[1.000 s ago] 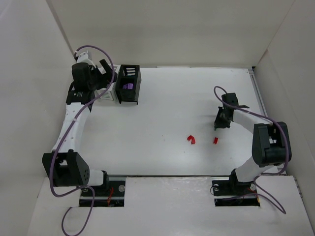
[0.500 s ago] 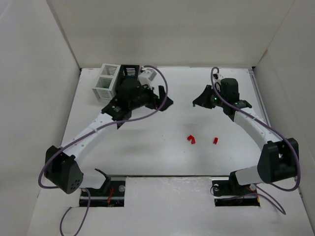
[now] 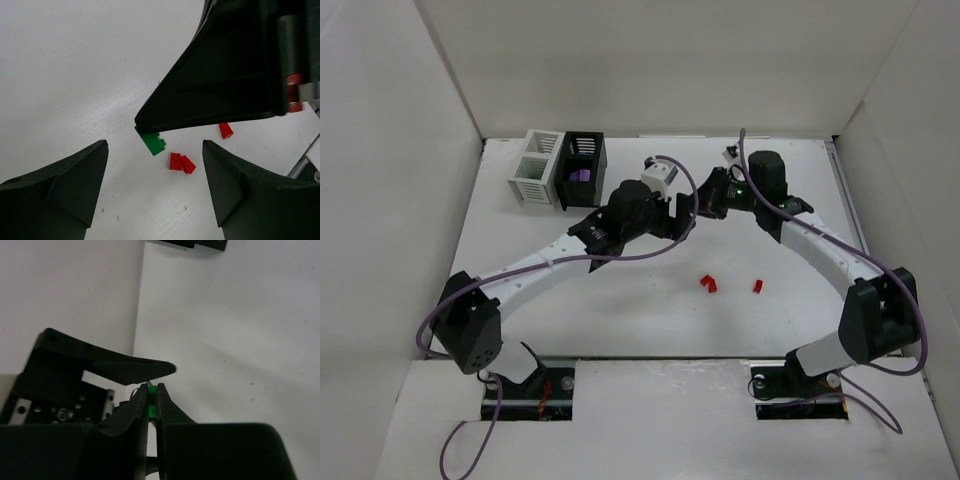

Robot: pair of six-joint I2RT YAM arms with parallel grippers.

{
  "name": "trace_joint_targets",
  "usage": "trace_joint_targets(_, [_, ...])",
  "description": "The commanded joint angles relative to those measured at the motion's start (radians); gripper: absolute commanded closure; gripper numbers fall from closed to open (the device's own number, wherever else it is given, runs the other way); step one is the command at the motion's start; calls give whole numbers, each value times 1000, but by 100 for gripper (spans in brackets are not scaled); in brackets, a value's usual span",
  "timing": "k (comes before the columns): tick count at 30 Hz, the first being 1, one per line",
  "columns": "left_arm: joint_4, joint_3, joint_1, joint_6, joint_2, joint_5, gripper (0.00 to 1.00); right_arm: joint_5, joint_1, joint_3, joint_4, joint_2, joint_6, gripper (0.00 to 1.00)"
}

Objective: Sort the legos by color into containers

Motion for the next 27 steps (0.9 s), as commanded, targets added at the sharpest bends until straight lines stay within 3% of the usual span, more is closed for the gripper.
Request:
trace_joint_targets(1, [30, 43, -8, -3, -6, -60, 27, -87, 3, 71, 82, -1, 56, 93])
trace_joint_targets(4, [30, 43, -8, -3, -17, -70, 36, -113, 3, 83, 93, 8, 65, 93])
trace_joint_targets(13, [32, 65, -8, 27, -17, -36, 42, -113, 23, 92, 125, 39, 83, 93])
trace_joint_targets(14, [16, 65, -8, 27, -17, -51, 51, -113, 32, 92, 125, 39, 83, 93])
trace_joint_targets(26, [-15, 123, -8, 37, 24, -60, 86, -82, 41, 83, 125, 48, 83, 91])
trace_joint_targets(27, [-24, 123, -8, 37, 24, -60, 95, -82, 51, 83, 125, 48, 73, 91])
